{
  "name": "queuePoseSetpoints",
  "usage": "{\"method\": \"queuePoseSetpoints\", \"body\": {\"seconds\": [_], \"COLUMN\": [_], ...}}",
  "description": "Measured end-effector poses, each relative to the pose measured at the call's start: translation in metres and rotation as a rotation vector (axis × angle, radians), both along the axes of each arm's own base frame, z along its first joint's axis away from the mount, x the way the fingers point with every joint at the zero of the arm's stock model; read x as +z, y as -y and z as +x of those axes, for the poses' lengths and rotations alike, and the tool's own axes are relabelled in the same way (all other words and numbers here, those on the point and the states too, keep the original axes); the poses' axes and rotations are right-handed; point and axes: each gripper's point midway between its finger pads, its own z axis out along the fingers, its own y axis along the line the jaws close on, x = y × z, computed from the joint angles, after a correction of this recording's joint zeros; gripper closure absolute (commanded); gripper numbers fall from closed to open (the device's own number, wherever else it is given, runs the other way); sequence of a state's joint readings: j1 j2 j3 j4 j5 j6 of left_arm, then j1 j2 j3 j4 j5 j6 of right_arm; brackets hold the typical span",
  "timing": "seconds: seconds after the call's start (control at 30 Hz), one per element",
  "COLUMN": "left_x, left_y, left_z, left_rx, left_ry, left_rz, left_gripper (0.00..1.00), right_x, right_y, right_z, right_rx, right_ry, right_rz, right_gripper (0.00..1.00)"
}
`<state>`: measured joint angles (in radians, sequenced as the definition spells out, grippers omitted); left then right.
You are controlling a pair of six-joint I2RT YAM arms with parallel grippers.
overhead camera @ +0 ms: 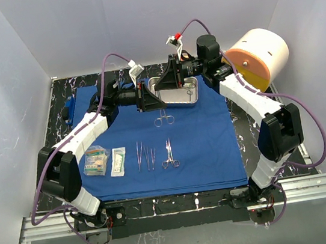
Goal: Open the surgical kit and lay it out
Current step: Place the medical item in the surgical kit.
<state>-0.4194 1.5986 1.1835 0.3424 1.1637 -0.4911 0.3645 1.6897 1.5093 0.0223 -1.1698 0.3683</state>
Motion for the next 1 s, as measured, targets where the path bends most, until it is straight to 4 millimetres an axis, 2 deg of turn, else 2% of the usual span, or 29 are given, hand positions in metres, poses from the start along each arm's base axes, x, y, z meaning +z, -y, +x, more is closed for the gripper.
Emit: {"method": "queuePoseSetpoints", "body": {"seconds": [0.13, 0.23, 0.4, 0.57, 0.67, 0.83, 1.0], "left_x": [0.000, 0.000, -0.002, -0.002, 0.002, 0.002, -0.001], "left_y": [0.000, 0.000, 0.000, -0.003, -0.007, -0.020, -0.043], "left_z": [0.000, 0.000, 0.001, -0.003, -0.007, -0.013, -0.008], "left_rx": [0.000, 0.000, 0.003, 0.006, 0.011, 0.027, 0.067], "left_ry": [0.000, 0.006, 0.010, 0.024, 0.053, 0.103, 0.160], "left_rz": [0.000, 0.000, 0.004, 0.016, 0.024, 0.068, 0.132], "left_gripper": [1.00, 1.00, 0.76, 0.46, 0.31, 0.19, 0.09], "right_x": [-0.001, -0.001, -0.002, -0.003, -0.004, -0.011, -0.029], "right_y": [0.000, 0.000, 0.000, 0.003, 0.007, 0.014, 0.024], "right_z": [-0.001, -0.002, -0.002, 0.002, 0.006, 0.011, 0.008], "right_rx": [0.005, 0.007, 0.008, -0.006, -0.021, -0.053, -0.086], "right_ry": [-0.002, -0.015, -0.019, -0.005, 0.000, -0.005, -0.027], "right_rz": [-0.002, -0.004, -0.006, -0.008, -0.010, -0.035, -0.076], "right_gripper": [1.00, 1.00, 1.00, 1.00, 1.00, 1.00, 1.00]}}
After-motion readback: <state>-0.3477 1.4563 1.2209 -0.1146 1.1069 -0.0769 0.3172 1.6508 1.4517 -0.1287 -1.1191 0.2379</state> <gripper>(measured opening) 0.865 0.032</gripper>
